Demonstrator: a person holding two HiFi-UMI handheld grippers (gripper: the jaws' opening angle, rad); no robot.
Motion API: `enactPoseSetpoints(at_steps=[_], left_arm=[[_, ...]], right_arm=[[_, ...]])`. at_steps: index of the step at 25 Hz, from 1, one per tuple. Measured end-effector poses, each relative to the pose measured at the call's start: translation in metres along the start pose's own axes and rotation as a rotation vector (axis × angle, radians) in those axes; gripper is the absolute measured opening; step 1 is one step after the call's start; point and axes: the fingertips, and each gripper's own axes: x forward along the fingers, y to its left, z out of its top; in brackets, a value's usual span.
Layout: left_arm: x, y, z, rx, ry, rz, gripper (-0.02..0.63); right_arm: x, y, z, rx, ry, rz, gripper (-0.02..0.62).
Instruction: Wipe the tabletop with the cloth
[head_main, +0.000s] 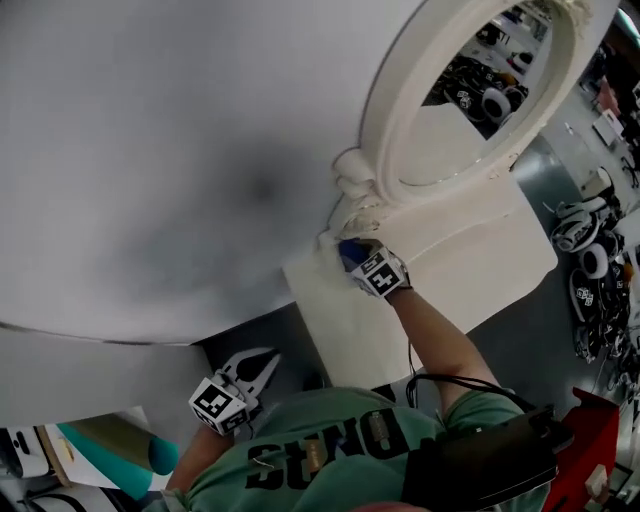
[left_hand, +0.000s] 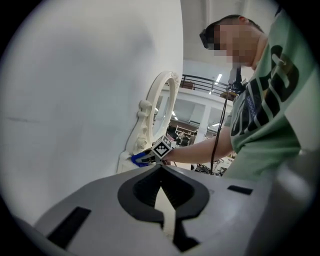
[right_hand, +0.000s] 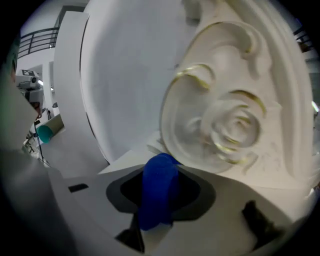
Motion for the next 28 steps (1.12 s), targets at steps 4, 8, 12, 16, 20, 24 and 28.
enactPoseSetpoints(at_steps=[4,8,12,16,20,24,28], left_arm=[[0.075,-0.023,0.010,-0.111,-0.029,-0.005,0.009],[0.146,-0.020,0.017,-0.109,0.008,0.026,0.009],[0.207,-0.019,0.038,-0.022,0.053,0.044,0.008],[0.247,-0.020,0.053,0.005,0.059,0.019,0.009],[0.270,-0.016,0.049,0.023,0.073,-0.022,0.009],[0.273,-0.020,0.043,0.052,0.103,-0.064,0.008],[0.262,-0.018,0.053,0.056,0.063,-0.076,0.009]], right_arm=[[-0.041,-0.108,-0.049,0.024,-0.029,-0.069,0.126],[-0.081,-0.252,-0.110,0.118,-0.050,-0.164,0.126],[-0.125,-0.393,-0.172,0.159,-0.024,-0.299,0.126],[-0.174,-0.518,-0.226,0.270,0.009,-0.418,0.127],[-0.197,-0.576,-0.253,0.291,0.092,-0.504,0.130],[-0.223,-0.610,-0.279,0.359,0.136,-0.612,0.130],[-0.228,-0.580,-0.253,0.298,0.161,-0.614,0.130]])
